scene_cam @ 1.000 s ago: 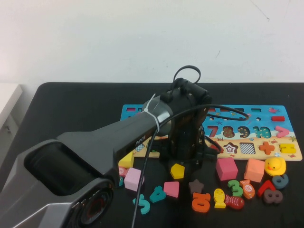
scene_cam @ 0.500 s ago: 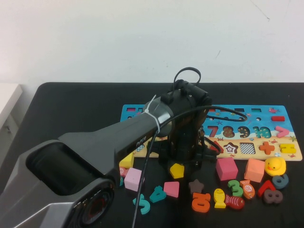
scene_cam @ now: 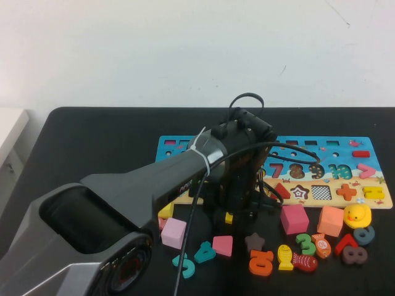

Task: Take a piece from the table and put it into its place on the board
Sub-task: Pick up the "Pentagon"

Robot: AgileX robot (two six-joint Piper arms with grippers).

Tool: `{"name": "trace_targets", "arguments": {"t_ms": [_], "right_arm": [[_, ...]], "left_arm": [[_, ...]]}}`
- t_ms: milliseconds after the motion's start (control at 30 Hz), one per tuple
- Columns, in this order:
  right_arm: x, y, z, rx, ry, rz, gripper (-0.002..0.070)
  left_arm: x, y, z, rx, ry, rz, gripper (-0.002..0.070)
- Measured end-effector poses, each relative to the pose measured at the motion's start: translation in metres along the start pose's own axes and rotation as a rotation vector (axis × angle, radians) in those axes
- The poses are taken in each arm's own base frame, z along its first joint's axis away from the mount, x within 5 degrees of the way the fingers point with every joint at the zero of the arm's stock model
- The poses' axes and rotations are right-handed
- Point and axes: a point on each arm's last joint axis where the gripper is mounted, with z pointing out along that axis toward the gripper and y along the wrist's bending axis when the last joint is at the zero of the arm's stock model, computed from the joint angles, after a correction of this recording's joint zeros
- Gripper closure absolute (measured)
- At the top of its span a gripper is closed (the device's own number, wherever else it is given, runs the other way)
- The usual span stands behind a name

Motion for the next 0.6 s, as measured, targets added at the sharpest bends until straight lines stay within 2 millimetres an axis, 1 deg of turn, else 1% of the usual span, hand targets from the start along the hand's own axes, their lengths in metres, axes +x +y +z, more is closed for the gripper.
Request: {"name": "trace_targets", "arguments": {"t_ms": [167, 267, 333, 433, 600], "right_arm": [[0.0, 0.0, 0.0, 0.0, 0.0, 0.0, 0.0658], [0.0, 0.0, 0.0, 0.0, 0.0, 0.0, 0.0658], [0.0, 0.0, 0.0, 0.0, 0.0, 0.0, 0.0657], [0.0, 0.0, 0.0, 0.0, 0.0, 0.0, 0.0657], [0.0, 0.0, 0.0, 0.0, 0.0, 0.0, 0.0658]], "left_arm": [[-0.003, 0.005, -0.005, -0.049, -0.042, 0.048, 0.0295], [-0.005, 0.007, -0.02, -0.046, -0.077, 0.061, 0.033], [-0.005, 0.009, -0.034, -0.036, -0.102, 0.078, 0.0379], [-0.005, 0.01, -0.046, -0.024, -0.122, 0.09, 0.0473], [-0.005, 0.01, -0.046, -0.026, -0.122, 0.124, 0.061]]}}
